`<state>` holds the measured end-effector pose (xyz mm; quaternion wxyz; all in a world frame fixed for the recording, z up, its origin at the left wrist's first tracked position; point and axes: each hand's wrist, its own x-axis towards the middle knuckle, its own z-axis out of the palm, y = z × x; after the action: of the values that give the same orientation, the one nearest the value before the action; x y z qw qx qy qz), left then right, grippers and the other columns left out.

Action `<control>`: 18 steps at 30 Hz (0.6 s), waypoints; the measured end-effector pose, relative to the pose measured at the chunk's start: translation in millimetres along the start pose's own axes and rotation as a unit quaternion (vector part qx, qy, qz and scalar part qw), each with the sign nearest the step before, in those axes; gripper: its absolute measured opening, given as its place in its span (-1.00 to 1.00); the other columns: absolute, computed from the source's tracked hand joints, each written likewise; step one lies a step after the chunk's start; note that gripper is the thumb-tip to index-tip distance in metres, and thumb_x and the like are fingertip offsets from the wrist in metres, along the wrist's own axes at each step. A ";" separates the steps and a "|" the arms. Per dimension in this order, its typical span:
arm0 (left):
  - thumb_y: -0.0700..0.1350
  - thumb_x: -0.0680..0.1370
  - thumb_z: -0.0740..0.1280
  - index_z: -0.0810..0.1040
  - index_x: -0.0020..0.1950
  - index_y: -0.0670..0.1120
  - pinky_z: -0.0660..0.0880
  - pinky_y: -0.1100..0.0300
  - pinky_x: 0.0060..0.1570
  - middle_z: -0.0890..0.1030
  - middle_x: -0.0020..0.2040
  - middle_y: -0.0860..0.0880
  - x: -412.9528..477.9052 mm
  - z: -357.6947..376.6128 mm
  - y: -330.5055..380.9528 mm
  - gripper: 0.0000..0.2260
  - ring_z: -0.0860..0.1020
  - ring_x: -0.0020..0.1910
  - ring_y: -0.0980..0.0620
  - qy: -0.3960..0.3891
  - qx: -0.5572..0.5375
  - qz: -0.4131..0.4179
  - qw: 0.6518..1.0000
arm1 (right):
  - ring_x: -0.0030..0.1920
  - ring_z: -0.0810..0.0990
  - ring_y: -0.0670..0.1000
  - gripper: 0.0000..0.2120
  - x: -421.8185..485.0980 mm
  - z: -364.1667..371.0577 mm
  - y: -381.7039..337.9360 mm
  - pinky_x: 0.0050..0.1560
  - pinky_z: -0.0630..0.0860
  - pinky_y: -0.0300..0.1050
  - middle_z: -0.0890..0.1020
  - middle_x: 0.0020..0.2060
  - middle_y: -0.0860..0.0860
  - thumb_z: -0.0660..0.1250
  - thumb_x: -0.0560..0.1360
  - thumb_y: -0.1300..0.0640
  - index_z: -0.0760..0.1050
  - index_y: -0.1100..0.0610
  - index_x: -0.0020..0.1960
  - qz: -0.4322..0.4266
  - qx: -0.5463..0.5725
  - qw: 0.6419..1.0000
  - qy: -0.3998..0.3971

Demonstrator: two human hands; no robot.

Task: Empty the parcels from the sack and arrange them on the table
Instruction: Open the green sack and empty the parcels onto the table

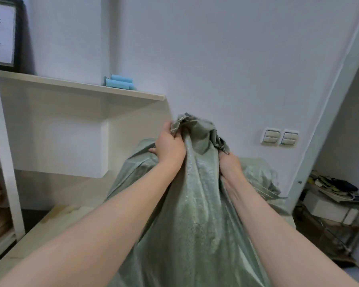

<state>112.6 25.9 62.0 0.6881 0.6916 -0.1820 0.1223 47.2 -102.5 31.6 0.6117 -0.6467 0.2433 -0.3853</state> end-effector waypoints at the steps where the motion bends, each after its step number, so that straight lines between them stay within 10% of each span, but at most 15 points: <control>1: -0.10 0.64 0.18 0.50 0.03 0.11 0.19 -0.34 0.37 0.60 -0.17 0.10 3.7 3.6 2.8 -0.86 0.56 0.08 -0.12 -0.008 -0.053 0.034 0.998 | -0.14 0.60 0.07 -0.89 -0.3 5.0 -3.4 -0.15 0.51 -0.10 0.66 -0.20 0.07 0.29 0.53 0.20 0.59 0.13 -0.10 -0.013 0.019 1.000 -0.017; 5: -0.19 0.62 0.22 0.47 -0.07 0.00 0.48 0.05 0.04 0.55 -0.25 0.07 36.6 22.5 28.6 -0.88 0.51 -0.18 0.08 -0.046 -0.159 0.139 0.976 | -0.18 0.52 0.00 -0.92 14.6 9.8 -32.4 -0.08 0.46 -0.05 0.60 -0.28 0.00 0.32 0.47 0.14 0.54 0.07 -0.21 -0.102 0.082 0.990 -0.044; 10: -0.08 0.56 0.27 0.45 -0.15 0.03 0.47 0.05 -0.08 0.52 -0.29 0.10 77.4 54.7 32.2 -0.91 0.48 -0.22 0.06 -0.143 -0.225 0.182 0.947 | -0.30 0.43 -0.09 -0.84 36.4 7.8 -44.6 -0.26 0.43 -0.23 0.52 -0.44 -0.07 0.30 0.53 0.12 0.45 0.06 -0.23 -0.087 0.162 0.981 -0.057; 14: 0.00 0.52 0.26 0.45 -0.08 0.17 0.38 -0.24 0.25 0.63 -0.07 0.00 97.6 62.9 -35.9 -0.95 0.58 0.07 -0.13 -0.204 0.063 0.142 0.966 | -0.29 0.62 -0.01 -0.87 47.5 20.1 -1.9 -0.32 0.56 -0.21 0.67 -0.30 0.03 0.25 0.58 0.22 0.56 0.17 -0.08 -0.029 -0.007 0.997 -0.075; 18: -0.01 0.60 0.24 0.47 0.20 0.05 0.07 -0.36 0.40 0.56 0.26 -0.09 98.1 31.3 -86.3 -0.81 0.44 0.33 -0.19 -0.261 0.394 0.033 0.880 | -0.12 0.65 0.19 -0.81 65.4 27.0 46.5 -0.21 0.54 -0.03 0.67 -0.23 0.19 0.24 0.50 0.19 0.55 0.22 -0.23 -0.021 -0.249 0.964 -0.088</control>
<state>235.0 -14.7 24.2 0.2813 0.9062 -0.3148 0.0217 114.2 -143.8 0.4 0.4421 -0.8150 0.2631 -0.2665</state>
